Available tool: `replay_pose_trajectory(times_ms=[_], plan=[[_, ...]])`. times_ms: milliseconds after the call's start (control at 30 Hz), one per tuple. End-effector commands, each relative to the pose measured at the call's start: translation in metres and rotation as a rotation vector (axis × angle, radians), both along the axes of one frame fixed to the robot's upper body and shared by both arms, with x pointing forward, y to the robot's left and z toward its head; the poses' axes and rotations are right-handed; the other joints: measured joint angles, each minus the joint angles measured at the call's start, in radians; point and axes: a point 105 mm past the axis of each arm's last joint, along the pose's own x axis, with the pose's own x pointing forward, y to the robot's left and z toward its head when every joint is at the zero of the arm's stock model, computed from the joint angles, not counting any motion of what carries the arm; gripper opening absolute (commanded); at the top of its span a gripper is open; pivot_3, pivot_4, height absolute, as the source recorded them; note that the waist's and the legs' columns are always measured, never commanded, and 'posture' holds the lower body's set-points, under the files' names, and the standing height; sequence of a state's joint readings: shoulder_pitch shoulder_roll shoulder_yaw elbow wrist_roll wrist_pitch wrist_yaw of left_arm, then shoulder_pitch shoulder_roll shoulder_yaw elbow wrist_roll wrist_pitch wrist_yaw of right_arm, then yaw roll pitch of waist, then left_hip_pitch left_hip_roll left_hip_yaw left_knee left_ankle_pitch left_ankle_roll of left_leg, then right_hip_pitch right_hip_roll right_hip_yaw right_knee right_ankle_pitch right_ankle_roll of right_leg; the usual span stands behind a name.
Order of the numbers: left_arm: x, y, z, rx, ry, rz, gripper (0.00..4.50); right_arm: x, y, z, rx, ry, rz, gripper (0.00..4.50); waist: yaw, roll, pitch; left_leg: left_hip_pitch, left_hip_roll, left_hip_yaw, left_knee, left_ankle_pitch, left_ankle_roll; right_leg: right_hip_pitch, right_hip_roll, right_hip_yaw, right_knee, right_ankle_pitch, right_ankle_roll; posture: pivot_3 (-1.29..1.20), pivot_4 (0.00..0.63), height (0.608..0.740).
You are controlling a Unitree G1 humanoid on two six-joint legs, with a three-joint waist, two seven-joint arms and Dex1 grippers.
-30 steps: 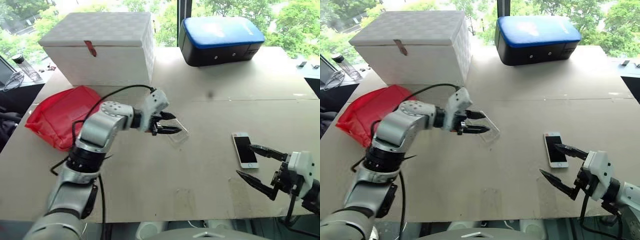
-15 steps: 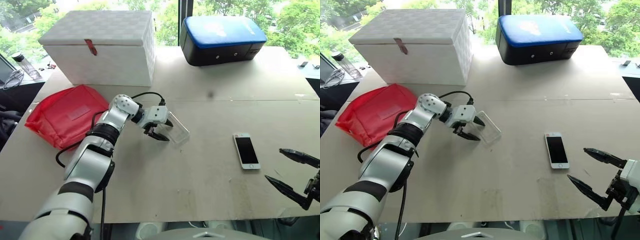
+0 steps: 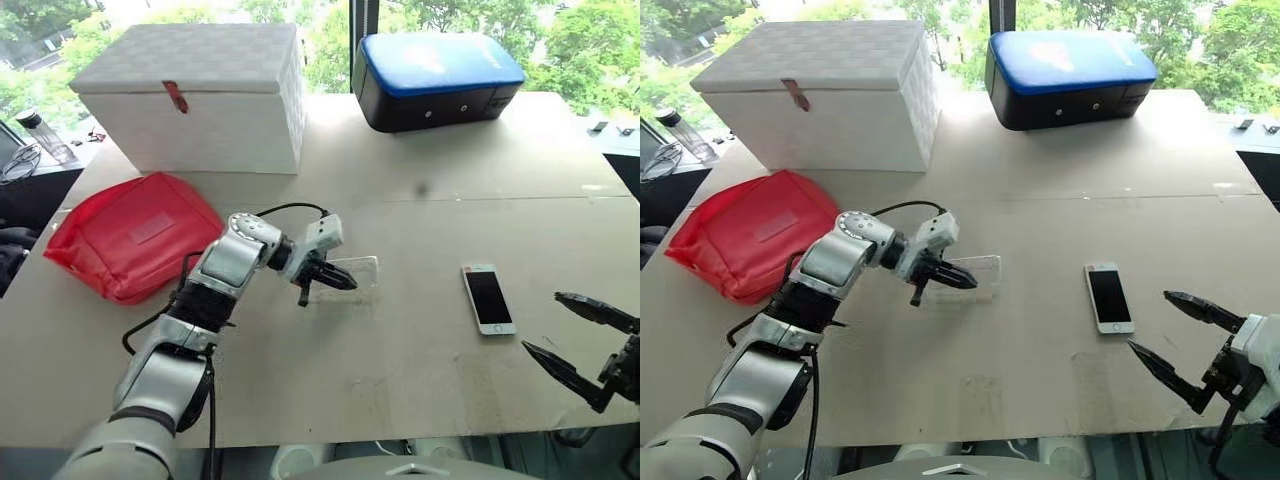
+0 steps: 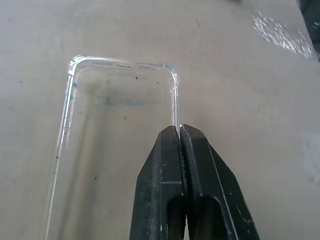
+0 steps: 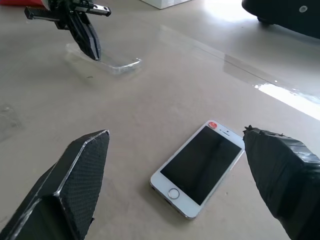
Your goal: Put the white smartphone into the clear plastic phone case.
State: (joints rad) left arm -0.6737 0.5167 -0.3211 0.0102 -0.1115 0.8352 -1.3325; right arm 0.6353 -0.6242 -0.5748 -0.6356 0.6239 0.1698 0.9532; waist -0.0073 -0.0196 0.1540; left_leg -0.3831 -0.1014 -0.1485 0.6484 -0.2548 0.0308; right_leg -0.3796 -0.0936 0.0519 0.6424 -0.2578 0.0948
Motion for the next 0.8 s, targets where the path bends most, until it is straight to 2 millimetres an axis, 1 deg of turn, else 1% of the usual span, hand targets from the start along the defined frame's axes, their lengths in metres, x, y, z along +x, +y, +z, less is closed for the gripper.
replay_pose_trajectory(times_ms=[33,67,167,267,333,367,400,433,467,500,533,600,633,667,700,733,767,800], plan=[[-0.009,-0.011,0.004,-0.025,-0.048,0.054,0.06,0.001,0.012,0.003,0.012,-0.014,0.022,4.50,0.001,0.000,0.000,0.000,0.000,0.000,0.000,0.000,0.000,0.000,0.000,0.000,0.000,0.000,0.000,0.00,0.150,0.740],[-0.010,-0.014,0.002,-0.034,-0.054,0.060,0.06,0.003,0.014,0.003,0.018,-0.010,0.020,4.50,0.000,0.000,0.000,0.000,0.000,0.000,0.000,0.000,0.000,0.000,0.000,0.000,0.000,0.000,0.000,0.00,0.150,0.740],[-0.005,-0.017,-0.009,0.000,-0.121,0.050,0.06,0.009,0.016,-0.002,0.036,0.012,0.007,4.50,0.003,0.000,0.000,0.000,0.000,0.000,0.000,0.000,0.000,0.000,0.000,0.000,0.000,0.000,0.000,0.00,0.150,0.740],[0.002,-0.016,-0.015,0.048,-0.185,0.023,0.06,0.017,0.019,-0.004,0.039,0.030,-0.013,4.50,0.011,0.000,0.000,0.000,0.000,0.000,0.000,0.000,0.000,0.000,0.000,0.000,0.000,0.000,0.000,0.00,0.150,0.740],[0.004,-0.015,-0.014,0.046,-0.208,0.016,0.06,0.022,0.019,-0.010,0.003,0.068,-0.051,4.50,0.016,0.000,0.000,0.000,0.000,0.001,0.000,0.000,0.000,0.000,0.000,0.000,0.000,0.000,0.000,0.00,0.150,0.740],[0.005,-0.014,-0.009,0.019,-0.209,0.017,0.06,0.023,0.019,-0.014,-0.012,0.103,-0.071,4.50,0.017,0.000,0.000,0.000,0.000,0.001,0.000,0.000,-0.001,0.000,0.000,0.000,0.000,0.000,0.000,0.00,0.150,0.740],[0.007,-0.013,0.000,-0.028,-0.215,0.028,0.29,0.025,0.021,-0.016,-0.007,0.130,-0.082,4.50,0.021,0.000,0.000,0.000,0.000,0.001,0.000,0.000,-0.001,0.000,0.000,0.000,0.000,0.000,0.000,0.00,0.150,0.740],[0.005,-0.012,0.008,-0.073,-0.213,0.021,0.58,0.027,0.022,-0.016,0.082,0.170,-0.111,4.50,0.022,0.000,0.000,0.000,0.000,0.001,0.000,0.000,-0.001,-0.001,0.000,0.000,0.000,0.000,0.000,0.00,0.150,0.740],[0.003,-0.010,0.015,-0.105,-0.217,0.014,0.75,0.031,0.021,-0.015,0.144,0.192,-0.145,4.50,0.023,0.000,0.000,-0.001,0.000,0.001,0.000,0.000,-0.001,-0.001,0.000,0.000,-0.001,0.000,0.000,0.00,0.150,0.740],[-0.001,-0.008,0.025,-0.154,-0.223,0.005,1.11,0.036,0.017,-0.018,0.127,0.190,-0.200,4.50,0.022,0.000,0.000,-0.002,0.000,0.001,0.000,0.000,-0.001,-0.002,-0.001,0.000,-0.001,0.000,0.000,0.00,0.150,0.740],[-0.006,-0.004,0.034,-0.201,-0.229,0.003,1.59,0.039,0.019,-0.023,0.089,0.191,-0.235,4.50,0.020,0.000,0.000,-0.003,0.000,0.001,0.000,0.001,-0.003,-0.005,-0.001,0.000,-0.001,0.000,0.000,0.00,0.150,0.740],[-0.017,0.003,0.049,-0.282,-0.253,-0.009,2.29,0.044,0.023,-0.030,0.053,0.193,-0.290,4.50,0.016,0.000,0.000,-0.004,0.000,0.002,-0.001,0.002,-0.005,-0.007,-0.001,0.002,0.000,0.000,-0.001,0.00,0.150,0.740],[-0.024,0.005,0.053,-0.311,-0.268,-0.017,2.83,0.044,0.027,-0.033,0.049,0.201,-0.307,4.50,0.018,0.001,0.000,-0.004,0.000,0.002,-0.002,0.002,-0.005,-0.008,-0.001,0.003,0.000,0.000,-0.001,0.00,0.150,0.740],[-0.028,0.007,0.056,-0.333,-0.306,-0.016,3.27,0.045,0.029,-0.037,0.043,0.211,-0.332,4.50,0.018,0.001,0.000,-0.004,0.000,0.002,-0.002,0.002,-0.005,-0.008,-0.001,0.002,0.000,0.000,-0.001,0.00,0.150,0.740],[-0.035,0.009,0.060,-0.376,-0.299,-0.011,3.70,0.046,0.033,-0.042,0.032,0.219,-0.349,4.50,0.020,0.001,0.000,-0.004,0.000,0.002,-0.003,0.002,-0.005,-0.008,-0.001,0.002,-0.001,0.000,-0.001,0.00,0.150,0.740],[-0.040,0.010,0.062,-0.404,-0.291,-0.008,4.27,0.046,0.034,-0.045,0.022,0.223,-0.362,4.50,0.020,0.001,0.000,-0.004,0.000,0.002,-0.003,0.002,-0.005,-0.008,-0.002,0.003,-0.001,0.000,-0.001,0.00,0.150,0.740],[-0.039,0.011,0.066,-0.448,-0.280,0.053,4.46,0.048,0.034,-0.050,0.006,0.226,-0.398,4.50,0.022,0.001,0.000,-0.004,0.000,0.003,-0.003,0.002,-0.005,-0.008,-0.002,0.003,-0.001,0.000,-0.001,0.00,0.150,0.740],[-0.041,0.013,0.065,-0.457,-0.273,0.078,4.46,0.050,0.036,-0.053,-0.010,0.224,-0.414,4.50,0.023,0.001,-0.001,-0.004,0.000,0.003,-0.003,0.002,-0.005,-0.008,-0.002,0.003,-0.001,0.000,-0.001,0.00,0.150,0.740]])
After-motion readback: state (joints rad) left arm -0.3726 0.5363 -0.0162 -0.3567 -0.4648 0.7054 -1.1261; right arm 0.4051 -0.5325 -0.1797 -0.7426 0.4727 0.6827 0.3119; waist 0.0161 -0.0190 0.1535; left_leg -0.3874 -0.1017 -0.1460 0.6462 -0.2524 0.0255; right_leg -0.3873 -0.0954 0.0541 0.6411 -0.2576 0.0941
